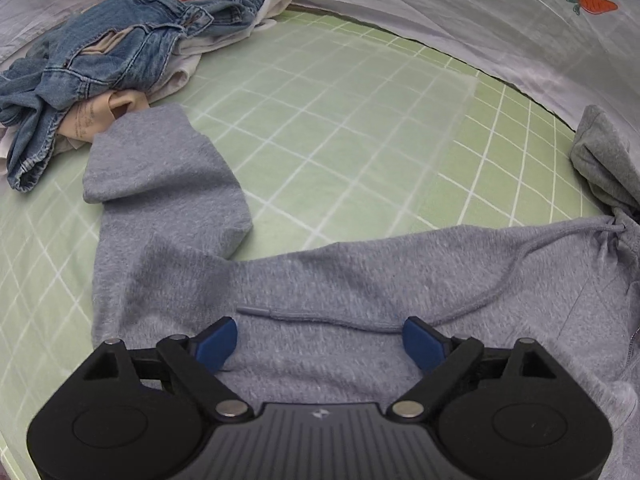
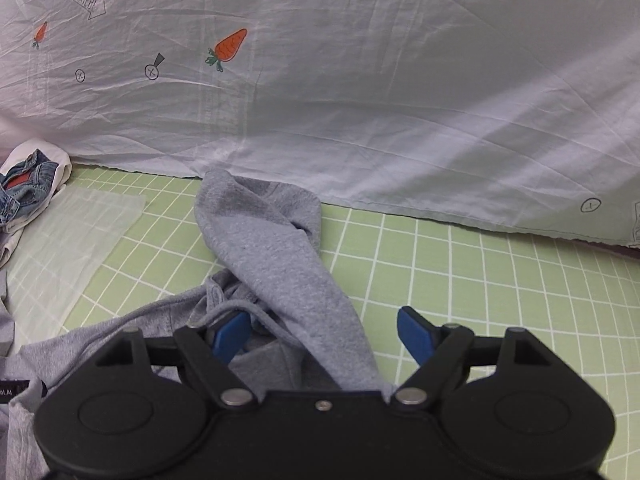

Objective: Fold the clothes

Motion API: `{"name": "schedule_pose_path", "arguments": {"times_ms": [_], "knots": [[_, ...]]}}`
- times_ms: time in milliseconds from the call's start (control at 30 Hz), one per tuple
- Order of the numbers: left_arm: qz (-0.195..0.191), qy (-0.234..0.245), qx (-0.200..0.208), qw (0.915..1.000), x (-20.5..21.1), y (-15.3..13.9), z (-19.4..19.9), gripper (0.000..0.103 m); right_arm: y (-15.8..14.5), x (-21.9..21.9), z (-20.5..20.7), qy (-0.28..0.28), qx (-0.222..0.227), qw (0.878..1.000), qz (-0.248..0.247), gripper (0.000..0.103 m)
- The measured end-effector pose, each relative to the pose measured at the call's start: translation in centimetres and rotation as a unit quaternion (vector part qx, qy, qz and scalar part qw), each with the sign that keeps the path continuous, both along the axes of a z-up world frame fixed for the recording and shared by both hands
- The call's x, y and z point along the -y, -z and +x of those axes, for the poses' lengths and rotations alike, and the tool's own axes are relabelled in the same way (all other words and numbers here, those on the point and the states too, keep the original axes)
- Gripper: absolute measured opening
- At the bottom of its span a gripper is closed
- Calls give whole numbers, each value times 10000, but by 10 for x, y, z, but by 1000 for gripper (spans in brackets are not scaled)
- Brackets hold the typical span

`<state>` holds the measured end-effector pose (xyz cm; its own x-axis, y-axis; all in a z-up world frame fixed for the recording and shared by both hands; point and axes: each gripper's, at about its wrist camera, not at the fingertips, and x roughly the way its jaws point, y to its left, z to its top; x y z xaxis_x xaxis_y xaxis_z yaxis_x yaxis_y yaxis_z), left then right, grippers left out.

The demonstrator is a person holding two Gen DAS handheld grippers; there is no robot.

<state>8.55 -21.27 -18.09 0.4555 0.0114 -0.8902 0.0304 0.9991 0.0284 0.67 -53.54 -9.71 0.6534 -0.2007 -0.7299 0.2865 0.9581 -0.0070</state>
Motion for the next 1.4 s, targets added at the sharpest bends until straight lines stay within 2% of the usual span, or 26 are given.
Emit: {"name": "schedule_pose_path", "arguments": {"times_ms": [167, 300, 600, 733, 833, 1000, 1133, 1400], "knots": [[-70, -92, 232, 9997, 1, 3, -9, 97, -20, -14, -8, -278, 279, 9980, -493, 83], [-79, -63, 188, 9998, 1, 3, -7, 99, -27, -15, 2, -247, 386, 9977, -502, 85], [-61, 51, 136, 9999, 2, 6, -5, 103, 17, -18, 42, -364, -84, 9976, -575, 86], [-52, 57, 111, 9999, 3, 6, -4, 103, 36, -22, 59, -531, -244, 9947, -848, 86], [-50, 84, 126, 9999, 3, 6, -5, 103, 41, -15, 70, -510, -194, 9935, -996, 84], [-52, 92, 158, 9998, 3, 7, -6, 103, 36, 31, 80, 20, -18, 9957, -925, 84], [-53, 102, 135, 9998, 2, 6, -5, 103, 44, 76, 71, 637, 62, 9944, -836, 83], [-56, 93, 95, 9999, 1, 7, -4, 103, 51, 170, 56, 1747, 105, 9827, -604, 83]]}}
